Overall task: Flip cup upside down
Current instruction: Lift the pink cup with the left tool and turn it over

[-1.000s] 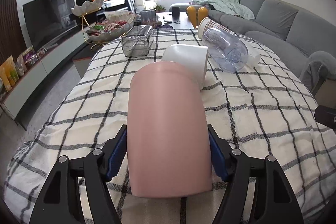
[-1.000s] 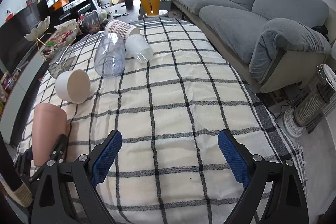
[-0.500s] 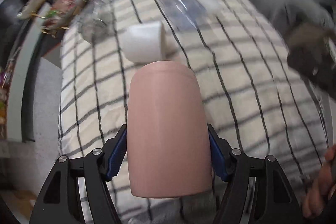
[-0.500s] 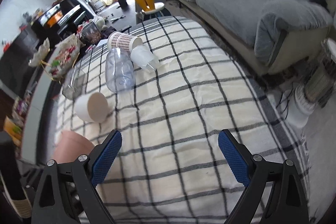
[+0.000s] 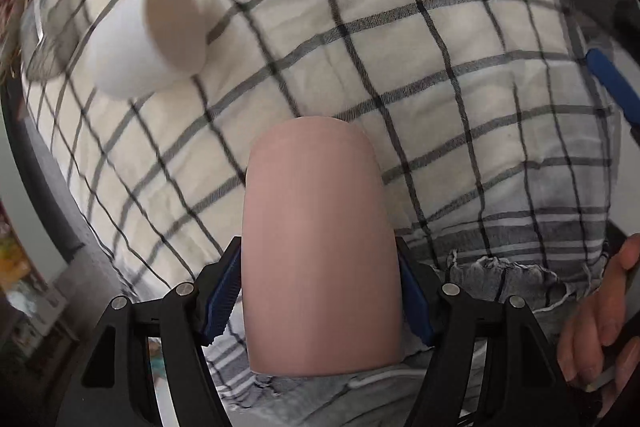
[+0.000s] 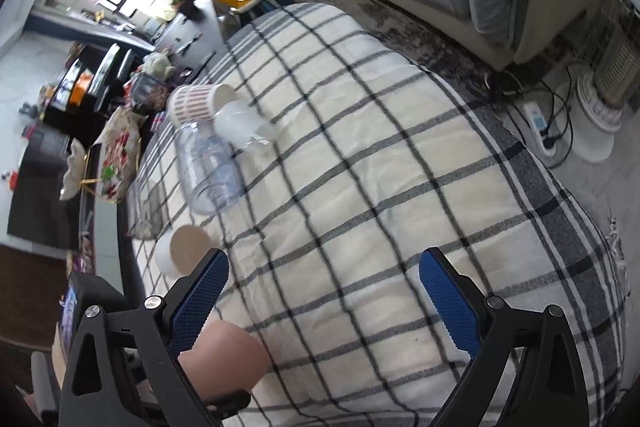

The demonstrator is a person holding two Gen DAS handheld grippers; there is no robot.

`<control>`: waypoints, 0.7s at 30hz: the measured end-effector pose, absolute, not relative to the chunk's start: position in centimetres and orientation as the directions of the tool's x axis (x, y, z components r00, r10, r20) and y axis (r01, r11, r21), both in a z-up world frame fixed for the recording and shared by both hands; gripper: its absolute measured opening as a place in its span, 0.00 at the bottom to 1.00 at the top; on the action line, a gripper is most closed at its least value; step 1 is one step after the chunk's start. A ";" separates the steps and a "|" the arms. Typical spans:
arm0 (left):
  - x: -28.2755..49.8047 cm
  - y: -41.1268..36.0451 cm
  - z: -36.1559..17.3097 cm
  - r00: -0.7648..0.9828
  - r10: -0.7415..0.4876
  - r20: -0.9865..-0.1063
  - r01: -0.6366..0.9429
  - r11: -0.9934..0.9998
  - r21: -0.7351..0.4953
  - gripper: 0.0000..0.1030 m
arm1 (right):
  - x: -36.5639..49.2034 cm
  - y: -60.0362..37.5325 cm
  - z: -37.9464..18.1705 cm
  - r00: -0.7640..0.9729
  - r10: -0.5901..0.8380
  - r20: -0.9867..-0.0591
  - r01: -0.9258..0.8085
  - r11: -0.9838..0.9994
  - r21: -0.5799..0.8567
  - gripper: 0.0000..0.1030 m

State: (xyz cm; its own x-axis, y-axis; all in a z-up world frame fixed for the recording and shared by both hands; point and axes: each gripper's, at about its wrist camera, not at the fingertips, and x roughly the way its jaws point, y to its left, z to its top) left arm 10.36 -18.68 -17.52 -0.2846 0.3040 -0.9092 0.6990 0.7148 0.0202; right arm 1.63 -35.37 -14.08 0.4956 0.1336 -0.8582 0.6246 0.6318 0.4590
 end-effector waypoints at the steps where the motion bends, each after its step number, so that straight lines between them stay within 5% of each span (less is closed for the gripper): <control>1: 10.7 -19.2 -18.0 -0.291 0.323 -0.900 0.704 0.710 0.027 0.67 | 1.9 -35.9 -14.5 0.490 0.139 -0.860 0.633 0.621 0.461 0.94; 10: 11.9 -22.2 -19.8 -0.284 0.395 -0.874 0.727 0.682 0.072 0.68 | 3.4 -38.6 -17.6 0.464 0.199 -0.863 0.667 0.563 0.488 0.94; 21: 10.8 -22.0 -16.2 -0.178 0.304 -0.936 0.720 0.688 0.087 0.85 | 2.2 -37.3 -14.7 0.497 0.155 -0.854 0.629 0.613 0.477 0.94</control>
